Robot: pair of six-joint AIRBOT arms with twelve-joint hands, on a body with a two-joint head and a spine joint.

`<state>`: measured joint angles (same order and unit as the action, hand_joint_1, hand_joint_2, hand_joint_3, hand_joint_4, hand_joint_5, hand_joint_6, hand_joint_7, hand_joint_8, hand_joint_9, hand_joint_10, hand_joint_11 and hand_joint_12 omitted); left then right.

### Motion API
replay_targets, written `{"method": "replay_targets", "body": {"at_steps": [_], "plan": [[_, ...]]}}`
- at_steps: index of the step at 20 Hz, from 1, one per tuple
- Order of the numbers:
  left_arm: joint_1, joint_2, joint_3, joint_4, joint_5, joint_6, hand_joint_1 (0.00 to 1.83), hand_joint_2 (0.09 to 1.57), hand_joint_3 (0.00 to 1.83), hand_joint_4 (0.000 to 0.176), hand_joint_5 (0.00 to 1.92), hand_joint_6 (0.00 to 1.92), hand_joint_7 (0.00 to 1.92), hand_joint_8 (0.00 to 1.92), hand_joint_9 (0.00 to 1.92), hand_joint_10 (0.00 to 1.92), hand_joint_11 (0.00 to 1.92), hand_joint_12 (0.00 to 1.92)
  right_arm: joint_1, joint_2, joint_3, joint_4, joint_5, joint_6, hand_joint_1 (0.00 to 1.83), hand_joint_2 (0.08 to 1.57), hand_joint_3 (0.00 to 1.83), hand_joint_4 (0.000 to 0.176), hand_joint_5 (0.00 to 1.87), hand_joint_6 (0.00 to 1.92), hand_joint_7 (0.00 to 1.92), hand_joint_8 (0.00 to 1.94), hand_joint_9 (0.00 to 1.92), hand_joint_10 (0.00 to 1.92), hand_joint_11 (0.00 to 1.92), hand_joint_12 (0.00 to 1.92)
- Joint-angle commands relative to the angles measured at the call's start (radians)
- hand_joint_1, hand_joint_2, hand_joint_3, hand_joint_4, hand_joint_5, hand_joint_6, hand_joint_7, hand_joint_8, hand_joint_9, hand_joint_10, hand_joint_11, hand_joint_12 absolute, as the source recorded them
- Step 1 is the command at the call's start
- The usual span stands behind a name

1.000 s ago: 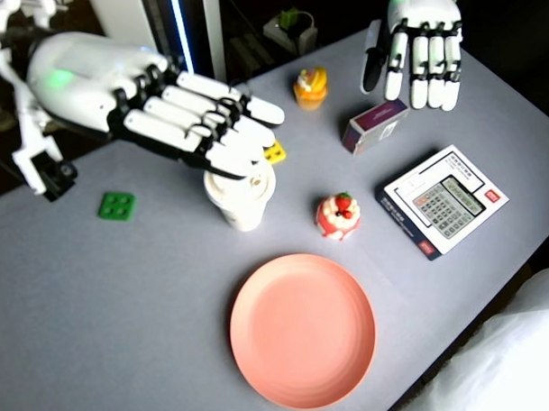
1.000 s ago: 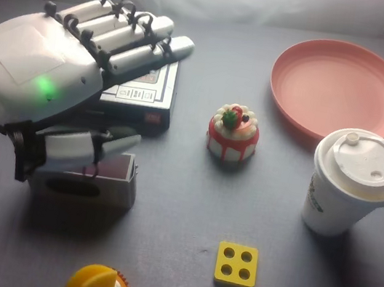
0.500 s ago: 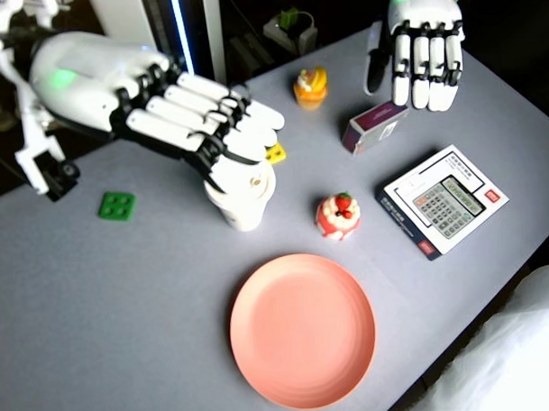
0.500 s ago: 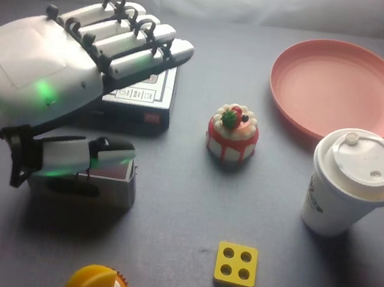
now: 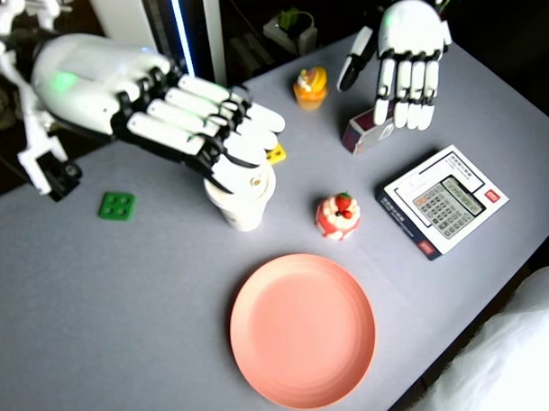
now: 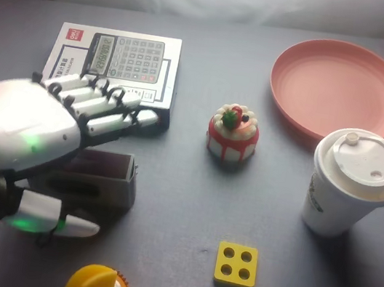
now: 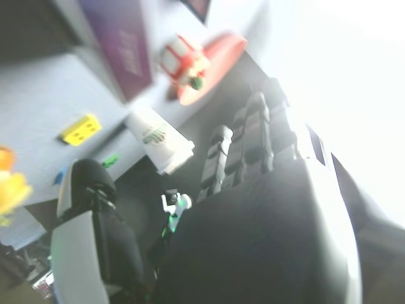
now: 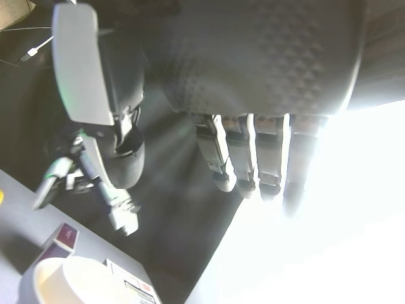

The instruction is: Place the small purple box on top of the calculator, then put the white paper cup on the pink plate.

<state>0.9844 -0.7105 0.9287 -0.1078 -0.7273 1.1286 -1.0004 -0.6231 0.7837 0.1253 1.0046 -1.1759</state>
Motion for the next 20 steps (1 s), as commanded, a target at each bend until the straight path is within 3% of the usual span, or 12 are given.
{"method": "replay_targets", "body": {"at_steps": [1, 4, 7, 9, 10, 11, 12, 13, 15, 16, 18, 20], "plan": [[-0.008, -0.011, 0.005, -0.011, -0.098, 0.002, 0.60, 1.00, 0.00, 0.018, 0.00, 0.00, 0.08, 0.00, 0.08, 0.02, 0.00, 0.62, 0.013, -0.001, -0.001, 0.009, 0.126, -0.003, 0.35, 1.30, 0.00, 0.000, 0.00, 0.00, 0.00, 0.00, 0.00, 0.00, 0.00, 0.32], [0.002, -0.042, 0.033, -0.041, -0.066, 0.002, 0.73, 1.04, 0.01, 0.000, 0.10, 0.01, 0.13, 0.01, 0.15, 0.03, 0.00, 0.90, 0.013, -0.003, 0.000, 0.012, 0.126, -0.003, 0.38, 1.30, 0.00, 0.000, 0.00, 0.00, 0.00, 0.00, 0.00, 0.00, 0.00, 0.52], [0.002, -0.052, 0.045, -0.050, -0.056, 0.003, 0.89, 1.18, 0.01, 0.000, 0.33, 0.04, 0.44, 0.04, 0.43, 0.18, 0.00, 1.41, 0.012, -0.004, -0.001, 0.013, 0.126, -0.002, 0.37, 1.30, 0.00, 0.000, 0.00, 0.00, 0.00, 0.00, 0.00, 0.00, 0.00, 0.53], [0.002, -0.056, 0.049, -0.061, -0.051, 0.014, 0.98, 1.24, 0.00, 0.000, 0.66, 0.09, 0.77, 0.35, 0.55, 1.03, 0.29, 1.74, 0.012, -0.004, 0.000, 0.013, 0.126, -0.002, 0.35, 1.31, 0.00, 0.000, 0.00, 0.00, 0.00, 0.00, 0.00, 0.00, 0.00, 0.48], [0.001, -0.055, 0.049, -0.062, -0.053, 0.017, 1.17, 1.23, 0.00, 0.000, 0.69, 0.95, 0.84, 1.21, 0.76, 1.39, 0.64, 1.89, 0.012, -0.004, 0.000, 0.015, 0.126, -0.002, 0.34, 1.30, 0.00, 0.000, 0.00, 0.00, 0.00, 0.00, 0.00, 0.00, 0.00, 0.48], [0.001, -0.053, 0.047, -0.062, -0.062, 0.017, 1.19, 1.25, 0.00, 0.000, 0.72, 1.08, 0.77, 1.57, 0.91, 1.75, 0.93, 1.91, 0.012, -0.004, 0.000, 0.015, 0.126, -0.002, 0.36, 1.30, 0.00, 0.000, 0.00, 0.00, 0.00, 0.00, 0.00, 0.00, 0.00, 0.52], [0.000, -0.049, 0.046, -0.062, -0.072, 0.018, 1.20, 1.25, 0.00, 0.000, 0.72, 1.29, 0.75, 1.48, 0.95, 1.88, 1.05, 1.92, 0.011, -0.004, 0.000, 0.015, 0.126, -0.002, 0.37, 1.31, 0.00, 0.000, 0.00, 0.00, 0.00, 0.00, 0.01, 0.00, 0.00, 0.61], [-0.001, -0.044, 0.046, -0.063, -0.080, 0.019, 1.19, 1.26, 0.00, 0.000, 0.70, 1.36, 0.73, 1.48, 0.94, 1.91, 1.07, 1.92, 0.011, -0.005, 0.000, 0.015, 0.126, -0.002, 0.39, 1.31, 0.00, 0.000, 0.00, 0.00, 0.00, 0.00, 0.01, 0.00, 0.00, 0.63], [-0.008, -0.028, 0.040, -0.063, -0.108, 0.020, 1.19, 1.27, 0.00, 0.000, 0.71, 1.15, 0.71, 1.70, 0.89, 1.92, 1.04, 1.92, 0.011, -0.006, 0.001, 0.016, 0.126, -0.002, 0.41, 1.30, 0.00, 0.000, 0.00, 0.00, 0.01, 0.00, 0.03, 0.02, 0.00, 0.83], [-0.013, -0.016, 0.034, -0.063, -0.135, 0.027, 1.12, 1.24, 0.00, 0.000, 0.75, 1.27, 0.75, 1.78, 0.95, 1.92, 1.09, 1.92, 0.011, -0.006, 0.001, 0.017, 0.126, -0.002, 0.39, 1.30, 0.00, 0.000, 0.00, 0.00, 0.01, 0.00, 0.03, 0.02, 0.00, 0.91], [-0.034, -0.002, 0.030, -0.075, -0.166, 0.054, 1.19, 1.26, 0.00, 0.000, 0.70, 1.36, 0.73, 1.48, 0.92, 1.92, 1.04, 1.92, 0.011, -0.006, 0.002, 0.021, 0.128, -0.002, 0.41, 1.31, 0.00, 0.000, 0.00, 0.00, 0.01, 0.00, 0.03, 0.03, 0.00, 0.92], [-0.066, -0.001, 0.037, -0.117, -0.184, 0.106, 1.21, 1.25, 0.00, 0.000, 0.74, 1.08, 0.77, 1.60, 0.87, 1.81, 0.94, 1.92, 0.010, -0.006, 0.002, 0.025, 0.132, -0.002, 0.42, 1.31, 0.00, 0.000, 0.00, 0.00, 0.02, 0.00, 0.04, 0.04, 0.00, 1.03]]}}
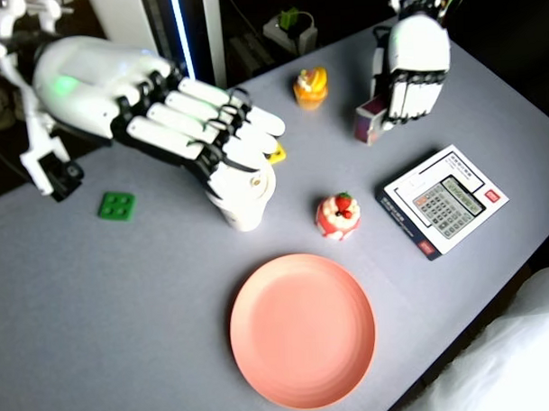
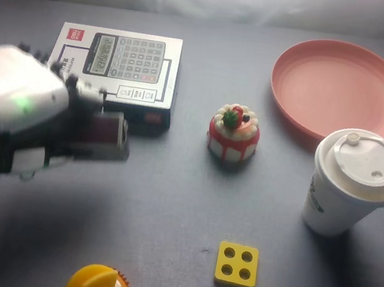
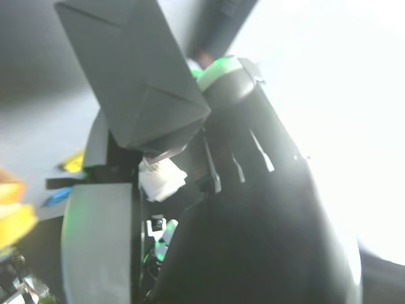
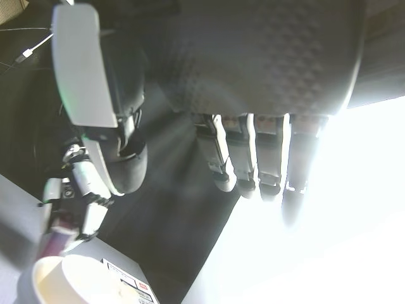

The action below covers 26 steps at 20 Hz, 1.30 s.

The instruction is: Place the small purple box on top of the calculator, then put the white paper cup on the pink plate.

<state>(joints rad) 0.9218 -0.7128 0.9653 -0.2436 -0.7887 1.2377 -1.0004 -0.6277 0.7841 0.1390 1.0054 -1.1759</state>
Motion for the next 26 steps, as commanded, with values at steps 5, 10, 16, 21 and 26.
{"method": "replay_targets", "body": {"at_steps": [5, 10, 16, 21, 26], "plan": [[-0.130, -0.063, 0.108, -0.078, -0.050, 0.034, 1.22, 1.23, 0.00, 0.000, 0.75, 1.06, 0.81, 1.54, 0.86, 1.75, 0.88, 1.92, 0.007, -0.007, 0.005, 0.020, 0.132, -0.002, 0.43, 1.31, 0.00, 0.000, 0.00, 0.00, 0.02, 0.00, 0.02, 0.05, 0.00, 1.02], [-0.304, -0.186, 0.264, -0.229, 0.161, 0.175, 1.23, 1.18, 0.00, 0.000, 0.83, 1.13, 0.88, 1.24, 0.89, 1.46, 0.79, 1.90, 0.002, -0.008, 0.006, 0.026, 0.132, -0.002, 0.42, 1.31, 0.00, 0.000, 0.00, 0.00, 0.02, 0.00, 0.00, 0.08, 0.00, 0.88], [-0.431, -0.301, 0.381, -0.478, 0.328, 0.520, 1.21, 1.23, 0.00, 0.000, 0.75, 1.24, 0.78, 1.41, 0.86, 1.66, 0.87, 1.92, 0.000, -0.012, 0.008, 0.026, 0.132, -0.002, 0.45, 1.31, 0.00, 0.000, 0.00, 0.00, 0.01, 0.00, 0.00, 0.10, 0.00, 1.05], [-0.453, -0.331, 0.414, -0.610, 0.368, 0.684, 0.95, 1.17, 0.00, 0.000, 0.45, 0.11, 0.64, 0.27, 0.55, 0.51, 0.17, 1.48, 0.000, -0.013, 0.009, 0.028, 0.132, -0.002, 0.44, 1.30, 0.00, 0.000, 0.00, 0.00, 0.00, 0.00, 0.00, 0.04, 0.00, 0.86], [-0.447, -0.331, 0.412, -0.609, 0.370, 0.684, 0.76, 1.10, 0.00, 0.052, 0.23, 0.00, 0.30, 0.00, 0.32, 0.02, 0.00, 1.07, -0.002, -0.013, 0.009, 0.032, 0.132, -0.002, 0.43, 1.31, 0.00, 0.000, 0.00, 0.00, 0.00, 0.00, 0.01, 0.06, 0.00, 0.92]]}}
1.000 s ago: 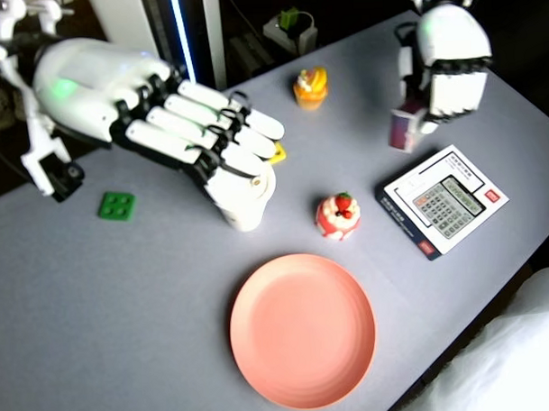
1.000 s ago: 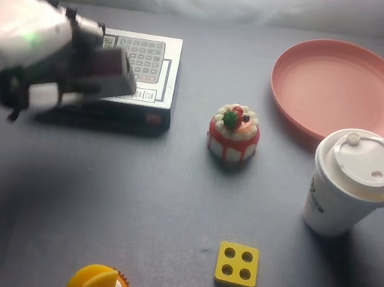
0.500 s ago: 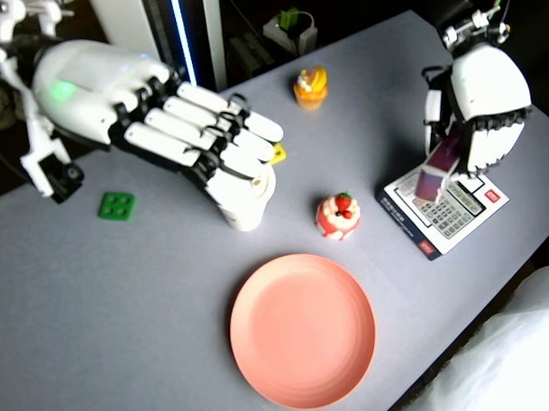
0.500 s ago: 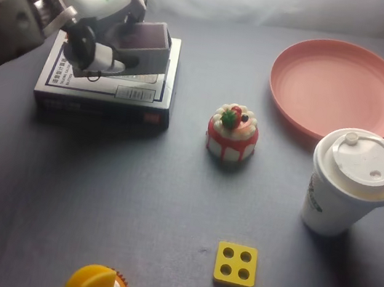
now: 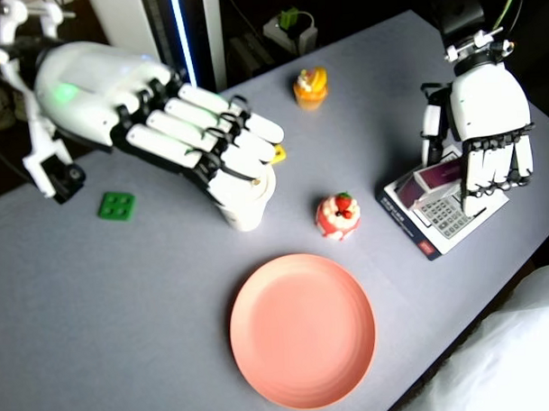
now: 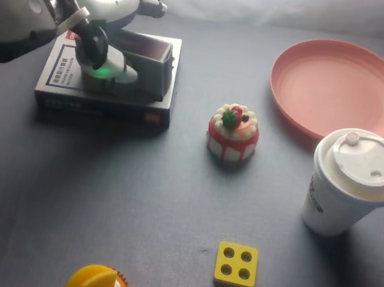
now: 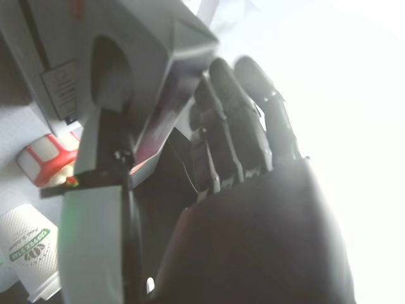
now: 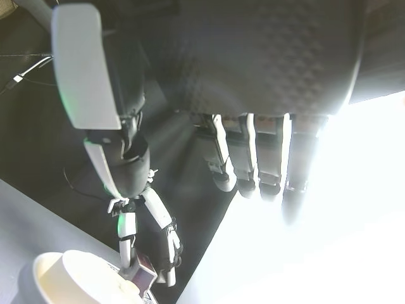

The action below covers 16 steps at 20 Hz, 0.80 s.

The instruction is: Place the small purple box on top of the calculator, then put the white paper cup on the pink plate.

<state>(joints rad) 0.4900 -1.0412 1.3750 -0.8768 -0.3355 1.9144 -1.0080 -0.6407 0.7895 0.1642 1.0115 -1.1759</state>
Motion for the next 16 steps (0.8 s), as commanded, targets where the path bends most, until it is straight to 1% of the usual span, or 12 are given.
{"method": "replay_targets", "body": {"at_steps": [1, 2, 4, 5, 7, 8, 9, 10, 12, 13, 14, 16], "plan": [[-0.015, 0.001, -0.004, 0.029, -0.087, 0.008, 0.75, 1.08, 0.00, 0.051, 0.19, 0.00, 0.24, 0.00, 0.27, 0.00, 0.00, 1.04, 0.006, 0.000, 0.004, 0.007, 0.126, -0.002, 0.44, 1.30, 0.00, 0.000, 0.00, 0.00, 0.02, 0.00, 0.02, 0.08, 0.00, 0.98], [-0.015, 0.010, -0.015, 0.038, -0.096, 0.008, 0.74, 1.07, 0.00, 0.058, 0.17, 0.00, 0.21, 0.00, 0.23, 0.00, 0.00, 0.96, 0.006, 0.000, 0.004, 0.007, 0.126, -0.002, 0.43, 1.29, 0.00, 0.000, 0.00, 0.00, 0.03, 0.01, 0.03, 0.10, 0.00, 1.03], [-0.015, 0.047, -0.066, 0.082, -0.141, 0.007, 0.78, 1.06, 0.00, 0.077, 0.09, 0.00, 0.03, 0.00, 0.02, 0.00, 0.00, 0.42, 0.006, 0.000, 0.002, 0.007, 0.128, 0.002, 0.49, 1.29, 0.00, 0.000, 0.00, 0.00, 0.04, 0.01, 0.03, 0.15, 0.00, 1.11], [-0.016, 0.065, -0.092, 0.105, -0.160, 0.006, 0.74, 1.05, 0.00, 0.063, 0.06, 0.00, 0.01, 0.00, 0.00, 0.00, 0.00, 0.36, 0.006, 0.000, 0.002, 0.007, 0.129, 0.008, 0.49, 1.28, 0.00, 0.000, 0.00, 0.00, 0.04, 0.00, 0.00, 0.24, 0.00, 1.16], [-0.015, 0.116, -0.169, 0.183, -0.234, 0.004, 0.74, 1.03, 0.00, 0.115, 0.06, 0.00, 0.00, 0.00, 0.00, 0.00, 0.00, 0.07, 0.006, 0.001, 0.004, -0.008, 0.129, 0.044, 0.49, 1.22, 0.00, 0.000, 0.00, 0.00, 0.00, 0.00, 0.00, 0.07, 0.00, 1.13], [-0.012, 0.128, -0.187, 0.199, -0.251, 0.004, 0.77, 1.03, 0.00, 0.112, 0.06, 0.00, 0.00, 0.00, 0.00, 0.00, 0.00, 0.01, 0.006, 0.002, 0.005, -0.015, 0.129, 0.061, 0.45, 1.20, 0.00, 0.000, 0.00, 0.00, 0.00, 0.00, 0.00, 0.01, 0.00, 0.88], [-0.006, 0.150, -0.219, 0.236, -0.279, -0.009, 0.78, 1.04, 0.00, 0.116, 0.05, 0.00, 0.00, 0.00, 0.00, 0.00, 0.00, 0.00, 0.004, 0.004, 0.012, -0.034, 0.130, 0.104, 0.44, 1.16, 0.00, 0.000, 0.00, 0.00, 0.00, 0.00, 0.00, 0.00, 0.00, 0.44], [0.002, 0.164, -0.239, 0.272, -0.299, -0.041, 0.78, 1.04, 0.00, 0.139, 0.07, 0.01, 0.00, 0.00, 0.00, 0.00, 0.00, 0.00, 0.001, 0.004, 0.022, -0.057, 0.130, 0.152, 0.47, 1.14, 0.00, 0.000, 0.00, 0.00, 0.00, 0.00, 0.00, 0.00, 0.00, 0.26], [0.020, 0.182, -0.256, 0.363, -0.327, -0.171, 0.70, 1.06, 0.01, 0.153, 0.07, 0.01, 0.00, 0.00, 0.00, 0.00, 0.00, 0.00, -0.006, 0.004, 0.038, -0.101, 0.126, 0.229, 0.51, 1.11, 0.00, 0.000, 0.00, 0.00, 0.00, 0.00, 0.00, 0.00, 0.00, 0.22], [0.036, 0.187, -0.255, 0.428, -0.345, -0.290, 0.66, 1.08, 0.02, 0.161, 0.07, 0.00, 0.00, 0.00, 0.00, 0.00, 0.05, 0.02, -0.007, 0.002, 0.043, -0.122, 0.109, 0.252, 0.54, 1.02, 0.00, 0.016, 0.00, 0.00, 0.00, 0.00, 0.00, 0.00, 0.00, 0.21], [0.038, 0.188, -0.255, 0.437, -0.347, -0.306, 0.66, 1.08, 0.02, 0.161, 0.07, 0.00, 0.00, 0.00, 0.00, 0.00, 0.05, 0.02, -0.006, 0.001, 0.045, -0.125, 0.106, 0.255, 0.54, 1.02, 0.00, 0.016, 0.00, 0.00, 0.00, 0.00, 0.00, 0.00, 0.00, 0.21], [0.060, 0.198, -0.254, 0.512, -0.380, -0.453, 0.63, 1.13, 0.00, 0.141, 0.08, 0.01, 0.00, 0.00, 0.00, 0.00, 0.00, 0.36, 0.002, -0.024, 0.067, -0.153, 0.067, 0.300, 0.51, 0.97, 0.00, 0.007, 0.00, 0.00, 0.00, 0.00, 0.00, 0.00, 0.00, 0.35]]}}
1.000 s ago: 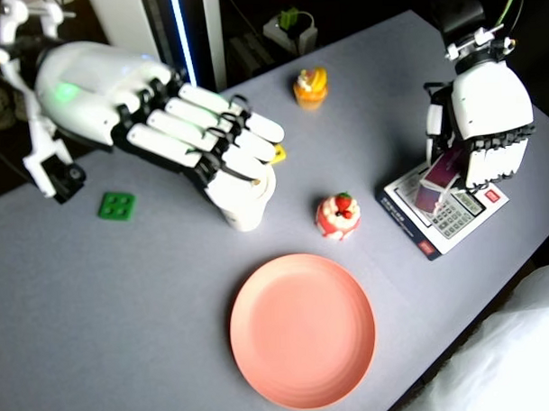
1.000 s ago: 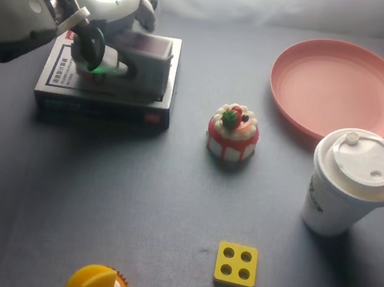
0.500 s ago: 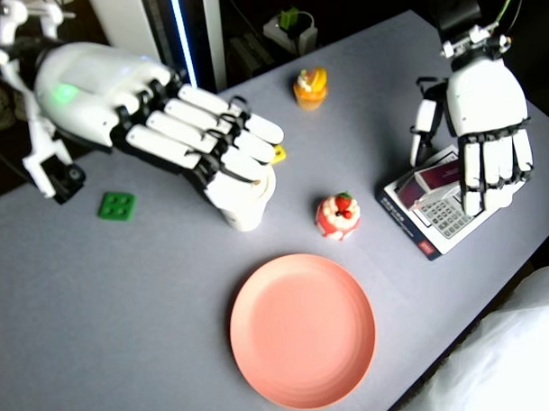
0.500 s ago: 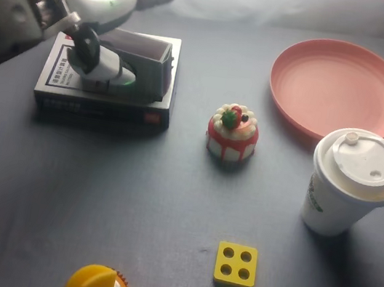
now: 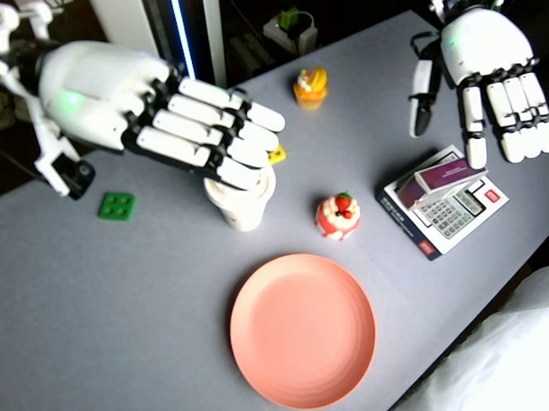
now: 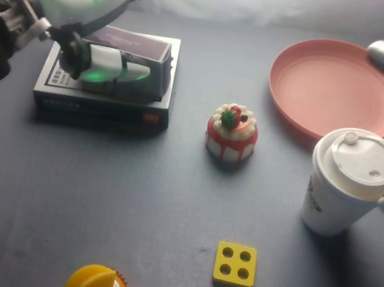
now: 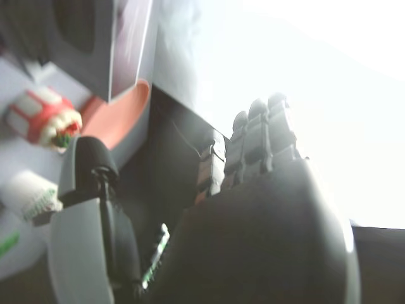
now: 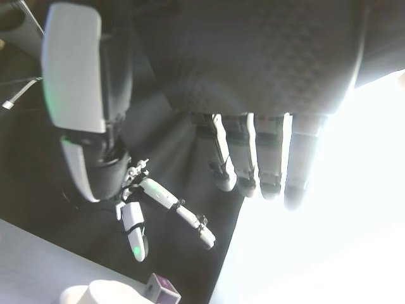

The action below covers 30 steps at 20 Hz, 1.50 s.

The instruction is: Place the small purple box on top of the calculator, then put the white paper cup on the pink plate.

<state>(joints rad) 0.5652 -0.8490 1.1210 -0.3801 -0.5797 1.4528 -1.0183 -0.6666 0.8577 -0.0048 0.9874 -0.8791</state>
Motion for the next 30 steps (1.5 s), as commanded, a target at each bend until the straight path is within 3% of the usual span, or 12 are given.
{"method": "replay_targets", "body": {"at_steps": [1, 2, 5, 7, 9, 10, 12, 18, 20, 22, 23, 30], "plan": [[-0.007, 0.009, 0.001, 0.040, -0.152, -0.041, 0.63, 1.14, 0.00, 0.141, 0.08, 0.00, 0.00, 0.00, 0.00, 0.00, 0.00, 0.41, 0.016, -0.015, 0.014, 0.007, 0.069, 0.024, 0.49, 0.94, 0.00, 0.025, 0.00, 0.00, 0.00, 0.00, 0.00, 0.00, 0.00, 0.43], [-0.002, 0.012, 0.002, 0.055, -0.161, -0.070, 0.61, 1.14, 0.00, 0.140, 0.08, 0.00, 0.00, 0.00, 0.00, 0.00, 0.00, 0.56, 0.020, -0.032, 0.028, 0.001, 0.049, 0.041, 0.49, 0.94, 0.00, 0.038, 0.00, 0.00, 0.00, 0.00, 0.00, 0.00, 0.00, 0.51], [0.004, 0.015, -0.001, 0.068, -0.177, -0.093, 0.57, 1.11, 0.00, 0.137, 0.07, 0.00, 0.00, 0.00, 0.03, 0.01, 0.00, 0.65, 0.038, -0.076, 0.059, -0.010, -0.009, 0.062, 0.52, 0.92, 0.00, 0.012, 0.00, 0.00, 0.00, 0.00, 0.02, 0.01, 0.00, 0.77], [0.006, 0.015, -0.001, 0.066, -0.179, -0.093, 0.57, 1.10, 0.00, 0.147, 0.07, 0.00, 0.00, 0.00, 0.01, 0.00, 0.00, 0.65, 0.055, -0.101, 0.078, -0.011, -0.045, 0.062, 0.59, 0.92, 0.00, 0.014, 0.00, 0.00, 0.00, 0.00, 0.00, 0.00, 0.00, 0.31], [0.011, 0.016, -0.001, 0.065, -0.181, -0.098, 0.60, 1.10, 0.00, 0.154, 0.06, 0.00, 0.00, 0.00, 0.00, 0.00, 0.00, 0.63, 0.079, -0.138, 0.108, -0.011, -0.103, 0.062, 0.62, 0.89, 0.00, 0.057, 0.00, 0.00, 0.00, 0.00, 0.00, 0.00, 0.00, 0.10], [0.013, 0.016, -0.001, 0.065, -0.181, -0.101, 0.62, 1.10, 0.00, 0.148, 0.08, 0.00, 0.00, 0.00, 0.00, 0.00, 0.00, 0.59, 0.088, -0.152, 0.121, -0.011, -0.129, 0.063, 0.63, 0.89, 0.00, 0.052, 0.00, 0.00, 0.00, 0.00, 0.00, 0.00, 0.00, 0.22], [0.015, 0.017, -0.001, 0.065, -0.186, -0.106, 0.63, 1.11, 0.00, 0.146, 0.09, 0.00, 0.00, 0.00, 0.00, 0.00, 0.00, 0.54, 0.101, -0.187, 0.152, -0.007, -0.180, 0.063, 0.63, 0.94, 0.00, 0.038, 0.00, 0.00, 0.00, 0.00, 0.00, 0.00, 0.00, 1.08], [0.020, 0.017, -0.001, 0.067, -0.185, -0.108, 0.67, 1.12, 0.00, 0.144, 0.11, 0.00, 0.00, 0.00, 0.00, 0.00, 0.00, 0.45, 0.114, -0.226, 0.190, -0.007, -0.234, 0.088, 0.91, 1.03, 0.02, 0.000, 0.02, 0.01, 0.07, 0.02, 0.17, 0.08, 0.00, 1.18], [0.023, 0.017, -0.001, 0.064, -0.185, -0.109, 0.67, 1.12, 0.00, 0.144, 0.11, 0.00, 0.00, 0.00, 0.00, 0.00, 0.00, 0.44, 0.119, -0.225, 0.189, -0.014, -0.232, 0.094, 1.04, 1.09, 0.00, 0.000, 0.19, 0.06, 0.31, 0.08, 0.13, 0.90, 0.00, 1.63], [0.027, 0.018, -0.001, 0.062, -0.186, -0.111, 0.67, 1.12, 0.00, 0.150, 0.11, 0.00, 0.00, 0.00, 0.00, 0.00, 0.00, 0.44, 0.125, -0.223, 0.188, -0.025, -0.219, 0.106, 1.16, 1.09, 0.00, 0.000, 0.25, 0.49, 0.29, 0.76, 0.20, 1.42, 0.14, 1.84], [0.029, 0.019, -0.001, 0.060, -0.187, -0.112, 0.67, 1.11, 0.00, 0.145, 0.12, 0.00, 0.00, 0.00, 0.00, 0.00, 0.00, 0.39, 0.127, -0.219, 0.186, -0.031, -0.202, 0.119, 1.20, 1.09, 0.00, 0.000, 0.18, 0.93, 0.27, 1.03, 0.21, 1.53, 0.19, 1.91], [0.045, 0.020, -0.002, 0.052, -0.197, -0.118, 0.78, 1.10, 0.00, 0.149, 0.09, 0.00, 0.01, 0.00, 0.01, 0.00, 0.00, 0.33, 0.164, -0.183, 0.183, -0.012, -0.093, 0.125, 1.20, 1.08, 0.00, 0.000, 0.16, 0.81, 0.18, 1.03, 0.20, 1.61, 0.20, 1.92]]}}
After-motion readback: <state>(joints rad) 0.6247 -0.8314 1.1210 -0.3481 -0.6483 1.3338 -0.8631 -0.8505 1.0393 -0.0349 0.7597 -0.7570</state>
